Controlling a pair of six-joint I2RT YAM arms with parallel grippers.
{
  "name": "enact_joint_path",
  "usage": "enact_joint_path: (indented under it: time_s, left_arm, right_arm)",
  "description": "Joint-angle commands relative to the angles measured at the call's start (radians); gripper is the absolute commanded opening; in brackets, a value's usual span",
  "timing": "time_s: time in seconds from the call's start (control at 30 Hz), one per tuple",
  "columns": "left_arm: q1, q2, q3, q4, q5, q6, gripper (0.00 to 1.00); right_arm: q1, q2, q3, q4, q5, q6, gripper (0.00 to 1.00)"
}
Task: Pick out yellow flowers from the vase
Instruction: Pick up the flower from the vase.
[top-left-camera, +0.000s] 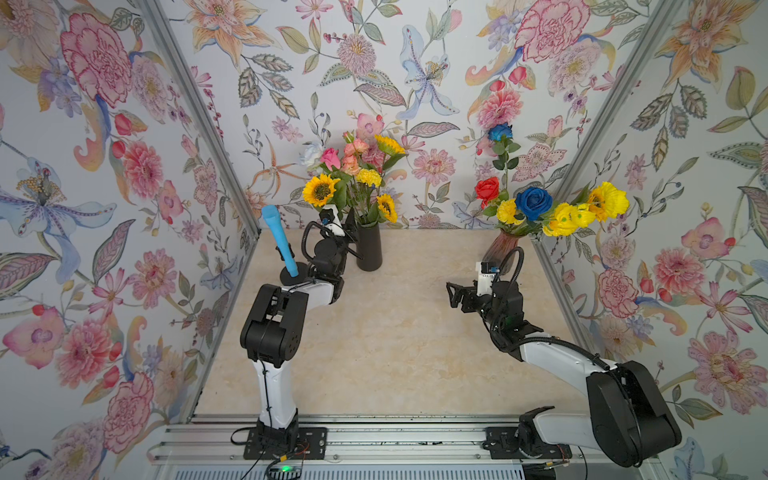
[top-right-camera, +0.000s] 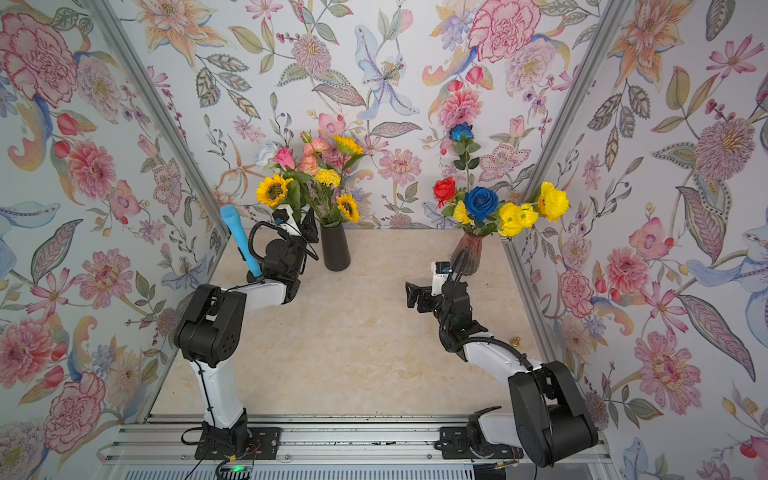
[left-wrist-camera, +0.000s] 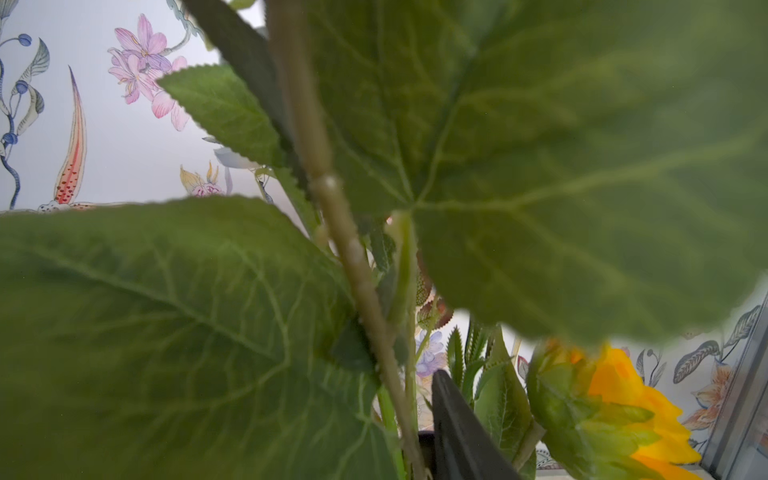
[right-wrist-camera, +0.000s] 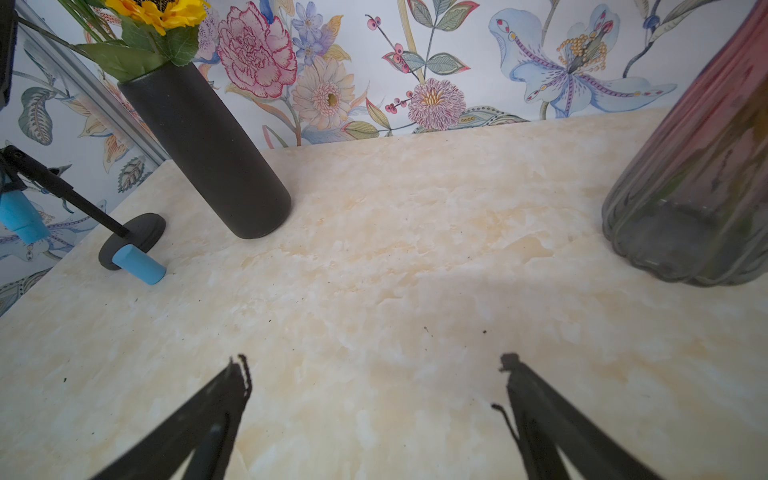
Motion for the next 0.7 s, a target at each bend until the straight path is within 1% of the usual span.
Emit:
enact_joint_path:
  time_s: [0.0, 0.03, 0.17, 0.27, 0.37, 0.5, 0.67]
  left_arm:
    - [-0.009, -0.024, -0.023, 0.029, 0.026, 0.022, 0.37]
    - [-0.009, -0.027, -0.027, 0.03, 0.031, 0.028, 0.34]
    - [-0.009, -0.029, -0.019, 0.028, 0.052, 0.047, 0.31]
    - [-0.009, -0.023, -0.001, 0.022, 0.073, 0.057, 0.26]
    - [-0.009, -0.017, 0.021, 0.015, 0.089, 0.054, 0.16]
    - [-0.01, -0.005, 0.047, 0.01, 0.104, 0.061, 0.14]
    - [-0.01, -0.007, 0.056, -0.001, 0.117, 0.067, 0.05]
  right_arm:
    - [0.011, 0.0, 0.02, 0.024, 0.011, -0.009, 1.0]
    - [0.012, 0.002, 0.021, 0.023, 0.009, -0.007, 1.0]
    - [0.015, 0.003, 0.022, 0.024, 0.005, -0.009, 1.0]
    - [0.015, 0.001, 0.02, 0.021, 0.005, -0.011, 1.0]
    - [0.016, 0.001, 0.021, 0.021, 0.01, -0.014, 1.0]
    - [0.017, 0.006, 0.024, 0.02, 0.01, -0.015, 1.0]
    - [0.018, 0.011, 0.027, 0.021, 0.009, -0.015, 1.0]
